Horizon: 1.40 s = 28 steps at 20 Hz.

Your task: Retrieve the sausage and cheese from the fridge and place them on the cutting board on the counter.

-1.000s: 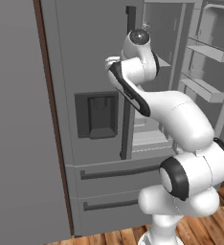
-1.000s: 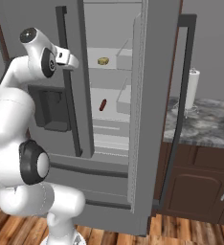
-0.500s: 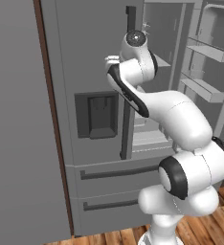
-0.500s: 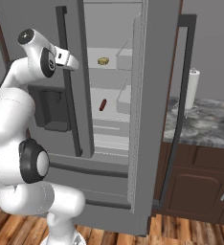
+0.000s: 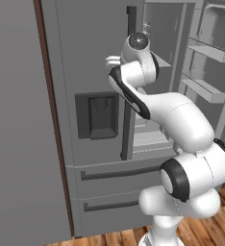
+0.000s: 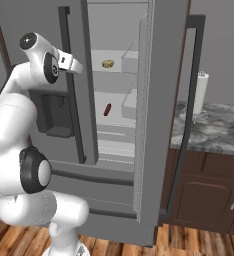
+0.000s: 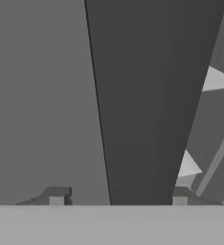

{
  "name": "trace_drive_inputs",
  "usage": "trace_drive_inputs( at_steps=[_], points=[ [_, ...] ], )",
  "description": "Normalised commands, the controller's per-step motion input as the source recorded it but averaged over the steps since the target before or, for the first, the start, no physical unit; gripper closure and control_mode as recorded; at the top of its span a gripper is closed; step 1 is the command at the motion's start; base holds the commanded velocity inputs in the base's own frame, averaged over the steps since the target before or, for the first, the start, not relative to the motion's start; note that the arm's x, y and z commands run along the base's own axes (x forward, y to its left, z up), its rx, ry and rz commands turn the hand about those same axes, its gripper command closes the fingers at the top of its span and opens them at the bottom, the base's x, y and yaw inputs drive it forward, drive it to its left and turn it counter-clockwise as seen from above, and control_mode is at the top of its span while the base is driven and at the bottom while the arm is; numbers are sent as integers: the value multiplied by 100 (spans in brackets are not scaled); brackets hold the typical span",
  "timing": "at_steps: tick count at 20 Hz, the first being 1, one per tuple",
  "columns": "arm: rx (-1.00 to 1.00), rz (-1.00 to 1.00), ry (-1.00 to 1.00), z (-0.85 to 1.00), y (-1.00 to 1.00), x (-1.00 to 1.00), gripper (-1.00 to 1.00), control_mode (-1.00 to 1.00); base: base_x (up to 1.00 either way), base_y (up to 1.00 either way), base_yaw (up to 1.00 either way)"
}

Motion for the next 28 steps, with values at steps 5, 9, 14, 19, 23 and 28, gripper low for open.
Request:
trace_drive_inputs(
  at_steps=[5, 9, 14, 19, 23, 28],
  points=[
    [0, 0, -1, 0, 6, 1, 100, -100, 0, 0, 0],
    [0, -12, -13, 0, 45, -44, 100, -100, 0, 0, 0],
    [0, -31, -14, 0, 64, -97, 100, -100, 0, 0, 0],
    [-7, -38, -4, 0, 98, -98, 100, -100, 0, 0, 0],
    [-10, -40, -1, 0, 100, -71, 100, -100, 0, 0, 0],
    [-8, -28, -7, -5, 85, -42, -100, -100, 0, 0, 0]
  ],
)
